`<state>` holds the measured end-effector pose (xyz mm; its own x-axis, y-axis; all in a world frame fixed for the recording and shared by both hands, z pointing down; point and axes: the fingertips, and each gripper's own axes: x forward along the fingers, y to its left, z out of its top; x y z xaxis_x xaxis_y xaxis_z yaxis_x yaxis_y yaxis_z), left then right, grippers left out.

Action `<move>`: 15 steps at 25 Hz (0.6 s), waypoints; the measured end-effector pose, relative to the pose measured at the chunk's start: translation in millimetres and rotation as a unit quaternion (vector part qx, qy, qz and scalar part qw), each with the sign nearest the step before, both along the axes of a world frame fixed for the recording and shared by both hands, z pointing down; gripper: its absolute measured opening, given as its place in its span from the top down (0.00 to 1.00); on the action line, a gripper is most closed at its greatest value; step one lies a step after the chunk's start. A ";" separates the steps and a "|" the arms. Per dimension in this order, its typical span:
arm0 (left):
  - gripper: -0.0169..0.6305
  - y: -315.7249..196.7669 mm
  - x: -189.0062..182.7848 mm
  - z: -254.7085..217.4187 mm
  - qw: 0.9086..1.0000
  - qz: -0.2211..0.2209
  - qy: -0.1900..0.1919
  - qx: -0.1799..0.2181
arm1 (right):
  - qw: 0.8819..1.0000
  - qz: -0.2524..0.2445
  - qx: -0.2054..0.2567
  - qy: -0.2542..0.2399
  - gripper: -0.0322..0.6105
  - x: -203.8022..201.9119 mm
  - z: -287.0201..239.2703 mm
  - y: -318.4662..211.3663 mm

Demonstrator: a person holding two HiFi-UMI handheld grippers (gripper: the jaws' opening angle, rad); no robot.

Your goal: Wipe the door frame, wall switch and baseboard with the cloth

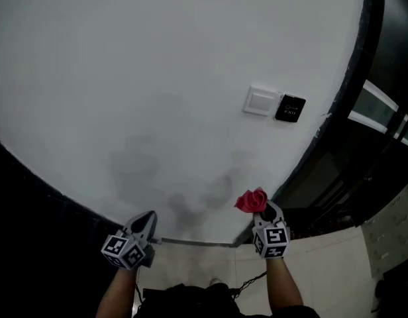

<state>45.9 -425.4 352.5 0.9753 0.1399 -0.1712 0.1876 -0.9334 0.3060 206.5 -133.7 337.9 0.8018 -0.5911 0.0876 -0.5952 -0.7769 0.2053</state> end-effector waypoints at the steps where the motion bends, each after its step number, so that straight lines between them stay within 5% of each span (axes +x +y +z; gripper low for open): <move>1: 0.99 6.5 3.7 -1.3 1.000 0.003 -0.003 -0.002 | 1.000 -0.002 -0.002 -0.004 0.86 0.7 0.9 2.7; 15: 0.99 -3.6 -10.6 28.1 0.998 -0.029 -0.053 0.003 | 0.998 -0.033 -0.010 -0.045 0.86 -4.0 27.4 -8.6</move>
